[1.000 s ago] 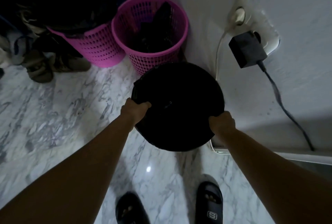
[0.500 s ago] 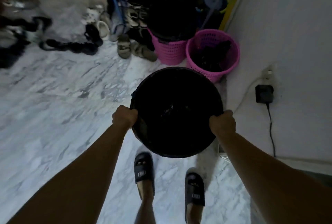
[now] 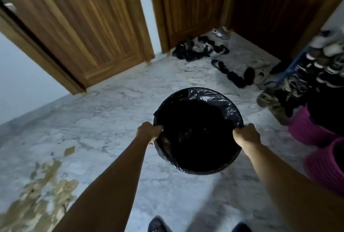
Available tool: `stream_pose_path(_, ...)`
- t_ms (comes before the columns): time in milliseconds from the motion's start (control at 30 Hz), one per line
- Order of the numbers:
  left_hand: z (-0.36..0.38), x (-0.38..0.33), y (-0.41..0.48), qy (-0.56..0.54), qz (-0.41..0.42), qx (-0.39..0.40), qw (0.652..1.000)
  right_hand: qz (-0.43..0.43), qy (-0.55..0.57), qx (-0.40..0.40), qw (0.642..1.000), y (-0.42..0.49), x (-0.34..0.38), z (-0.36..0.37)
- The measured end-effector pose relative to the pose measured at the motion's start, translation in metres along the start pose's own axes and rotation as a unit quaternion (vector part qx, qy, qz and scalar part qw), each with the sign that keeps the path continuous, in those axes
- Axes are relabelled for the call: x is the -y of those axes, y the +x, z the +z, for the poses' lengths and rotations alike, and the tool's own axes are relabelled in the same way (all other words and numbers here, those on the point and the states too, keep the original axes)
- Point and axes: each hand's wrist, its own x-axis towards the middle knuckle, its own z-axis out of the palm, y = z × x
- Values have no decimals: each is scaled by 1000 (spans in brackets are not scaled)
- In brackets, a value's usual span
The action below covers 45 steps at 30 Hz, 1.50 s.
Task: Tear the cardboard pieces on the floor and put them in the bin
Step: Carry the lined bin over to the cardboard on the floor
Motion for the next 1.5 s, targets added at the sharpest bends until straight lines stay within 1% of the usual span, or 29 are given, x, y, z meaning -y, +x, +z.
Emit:
stream_pose_path(33, -34, 22, -4, -30, -21, -2, 999, -28, -23, 22, 999, -19, 26, 17)
stream_pose_path(133, -129, 95, -2, -95, -48, -27, 994, -97, -77, 63, 990, -67, 100, 78)
stream_pose_path(267, -228, 175, 8, -119, -71, -85, 987, -150, -94, 109, 978, -124, 178, 164)
stream_pose_path(367, -281, 227, 21, -98, -94, -121, 983, -168, -105, 152, 968, -158, 220, 222)
stream_pose_path(467, -317, 284, 62, -154, -122, -126, 972, -172, -95, 180, 964, -170, 259, 279)
stream_pose_path(533, -333, 326, 109, -196, -136, -123, 963, -178, -107, 194, 959, -171, 289, 315)
stream_pose_path(633, -369, 315, 126, -240, -158, -135, 948, -197, -124, 200, 952, -163, 341, 367)
stream_pose_path(700, -388, 310, 158, -261, -172, -141, 939, -204, -142, 204, 947, -149, 376, 407)
stream_pose_path(800, -404, 318, 218, -272, -204, -141, 930, -191, -178, 244, 934, -126, 420, 467)
stream_pose_path(833, -411, 330, 258, -275, -218, -142, 925, -181, -179, 252, 934, -108, 441, 501)
stream_pose_path(867, -417, 337, 286, -271, -226, -142, 925, -174, -180, 254, 934, -97, 457, 525)
stream_pose_path(933, -426, 337, 311, -278, -232, -143, 921, -174, -181, 251, 935, -91, 478, 547)
stream_pose_path(1033, -437, 353, 381, -285, -253, -153, 912, -183, -213, 242, 929, -54, 507, 618)
stream_pose_path(1067, -436, 363, 406, -288, -260, -152, 909, -173, -215, 244, 930, -41, 513, 643)
stream_pose_path(1167, -428, 398, 487, -302, -274, -150, 901, -147, -221, 255, 930, 1, 522, 720)
stream_pose_path(1333, -396, 458, 628, -300, -264, -123, 908, -135, -191, 244, 941, 81, 510, 837)
stream_pose_path(1400, -383, 475, 667, -305, -260, -116, 909, -139, -197, 234, 942, 105, 501, 873)
stream_pose_path(1500, -366, 500, 704, -300, -266, -106, 910, -132, -206, 243, 939, 122, 485, 912)
